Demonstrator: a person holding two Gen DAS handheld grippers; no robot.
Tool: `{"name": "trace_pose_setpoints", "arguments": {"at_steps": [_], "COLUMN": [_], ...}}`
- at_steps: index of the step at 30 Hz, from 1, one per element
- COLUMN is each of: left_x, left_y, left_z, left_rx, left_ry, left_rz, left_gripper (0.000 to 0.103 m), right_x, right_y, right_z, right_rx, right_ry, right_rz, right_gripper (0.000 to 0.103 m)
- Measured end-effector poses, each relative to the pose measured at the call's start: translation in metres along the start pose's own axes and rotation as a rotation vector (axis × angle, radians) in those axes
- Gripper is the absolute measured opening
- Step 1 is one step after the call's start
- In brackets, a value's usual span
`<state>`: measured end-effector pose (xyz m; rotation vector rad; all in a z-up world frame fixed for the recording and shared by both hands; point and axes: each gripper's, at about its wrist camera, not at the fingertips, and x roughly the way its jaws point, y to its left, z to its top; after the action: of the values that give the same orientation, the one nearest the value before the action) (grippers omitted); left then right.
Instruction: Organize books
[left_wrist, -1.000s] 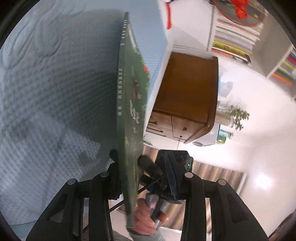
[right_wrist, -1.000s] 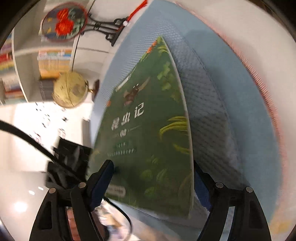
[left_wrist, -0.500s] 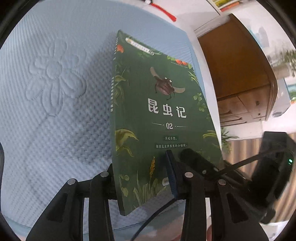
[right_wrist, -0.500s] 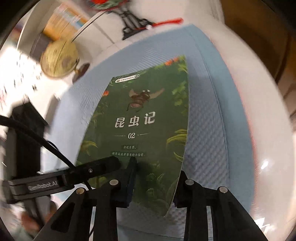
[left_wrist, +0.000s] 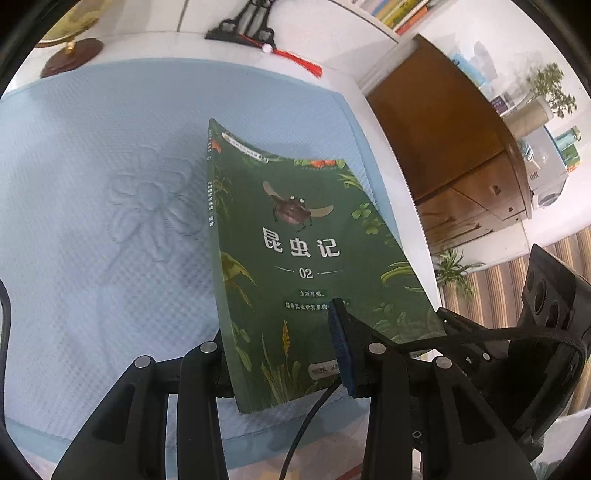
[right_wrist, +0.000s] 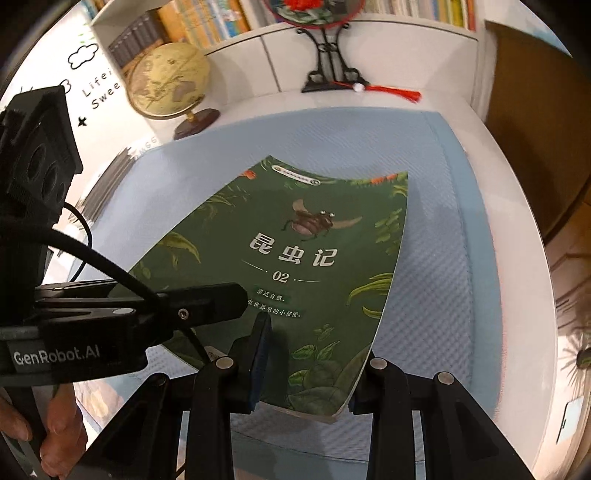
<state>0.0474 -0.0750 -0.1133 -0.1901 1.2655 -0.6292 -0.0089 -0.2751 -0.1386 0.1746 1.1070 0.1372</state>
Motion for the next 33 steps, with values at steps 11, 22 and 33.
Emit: {"name": "trace_pose_setpoints", "arguments": {"at_steps": [11,22,33], "left_x": [-0.084,-0.175,-0.278], "left_y": [0.083,0.196,0.308], "left_z": [0.002,0.018,0.044], "left_rx": [-0.071,-0.115,-0.131], "left_ry": [-0.096,-0.211,-0.366], "left_rz": [-0.034,-0.009,0.083], "left_gripper": [0.035,0.035,0.035], "right_x": [-0.007,0.021,0.056], "right_y": [0.093,0.23,0.369], "right_z": [0.026,0.078,0.134], "right_rx": [-0.085,-0.213,-0.291], "right_ry": [-0.072,-0.13,-0.235], "right_rz": [0.051,0.112,0.234], "right_gripper": [0.032,0.033,0.034]}}
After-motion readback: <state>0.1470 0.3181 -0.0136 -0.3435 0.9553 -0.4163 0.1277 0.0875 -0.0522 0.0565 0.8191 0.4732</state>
